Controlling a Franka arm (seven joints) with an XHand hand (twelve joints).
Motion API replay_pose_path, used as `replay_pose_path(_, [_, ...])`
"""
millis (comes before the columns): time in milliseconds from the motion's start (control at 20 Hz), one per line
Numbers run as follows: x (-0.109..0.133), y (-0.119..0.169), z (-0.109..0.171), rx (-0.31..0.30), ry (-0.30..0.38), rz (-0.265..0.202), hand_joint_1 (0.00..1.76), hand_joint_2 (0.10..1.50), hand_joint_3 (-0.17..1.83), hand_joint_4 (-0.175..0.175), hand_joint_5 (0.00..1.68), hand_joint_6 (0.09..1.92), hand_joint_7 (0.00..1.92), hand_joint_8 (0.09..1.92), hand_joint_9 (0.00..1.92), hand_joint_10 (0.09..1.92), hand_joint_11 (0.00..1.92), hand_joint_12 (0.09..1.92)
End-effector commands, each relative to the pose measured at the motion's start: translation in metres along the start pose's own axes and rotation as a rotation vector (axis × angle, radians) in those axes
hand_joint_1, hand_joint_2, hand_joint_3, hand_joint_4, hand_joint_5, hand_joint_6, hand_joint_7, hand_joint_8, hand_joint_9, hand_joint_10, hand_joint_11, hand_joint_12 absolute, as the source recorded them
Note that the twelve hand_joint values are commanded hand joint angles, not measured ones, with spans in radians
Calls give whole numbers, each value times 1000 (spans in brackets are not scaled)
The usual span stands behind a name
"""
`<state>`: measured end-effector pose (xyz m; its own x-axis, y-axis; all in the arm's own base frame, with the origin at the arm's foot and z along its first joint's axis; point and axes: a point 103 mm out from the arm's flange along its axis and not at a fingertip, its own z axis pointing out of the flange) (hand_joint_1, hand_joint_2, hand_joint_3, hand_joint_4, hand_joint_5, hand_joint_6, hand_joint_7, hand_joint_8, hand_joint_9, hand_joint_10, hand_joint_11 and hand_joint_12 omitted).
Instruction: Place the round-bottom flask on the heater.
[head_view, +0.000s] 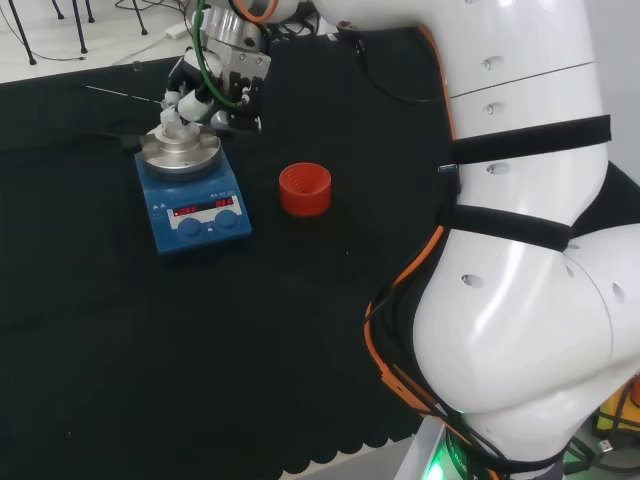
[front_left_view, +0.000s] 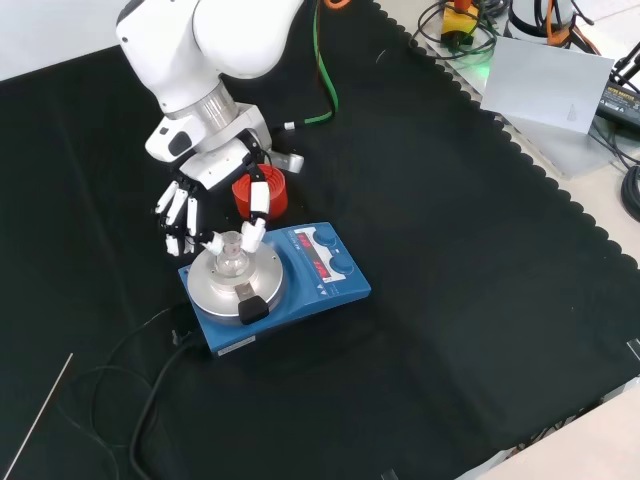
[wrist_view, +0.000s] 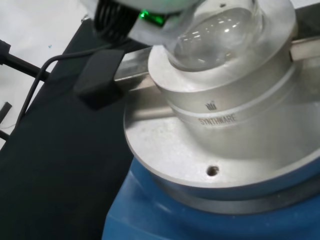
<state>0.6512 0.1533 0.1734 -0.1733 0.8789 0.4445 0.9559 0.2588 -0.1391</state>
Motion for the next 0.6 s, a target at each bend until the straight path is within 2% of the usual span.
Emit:
replay_pose_path(50, [-8, -1, 1, 39, 3, 15, 1012, 756, 695, -37, 776, 1009, 353, 629, 548, 623, 239, 1339])
replay_pose_path(150, [-6, 0, 0, 39, 2, 14, 999, 670, 837, -49, 653, 979, 330, 635, 524, 634, 222, 1344])
replay_pose_path(300, [-5, 0, 0, 59, -21, 9, 975, 611, 897, -46, 503, 898, 291, 646, 490, 650, 188, 1353])
replay_pose_path(400, [-5, -1, -1, 67, -37, 13, 962, 593, 903, -44, 455, 833, 262, 653, 464, 659, 167, 1359])
replay_pose_path(600, [-1, -1, -3, 57, -24, 15, 950, 578, 900, -41, 414, 741, 228, 661, 436, 673, 143, 1366])
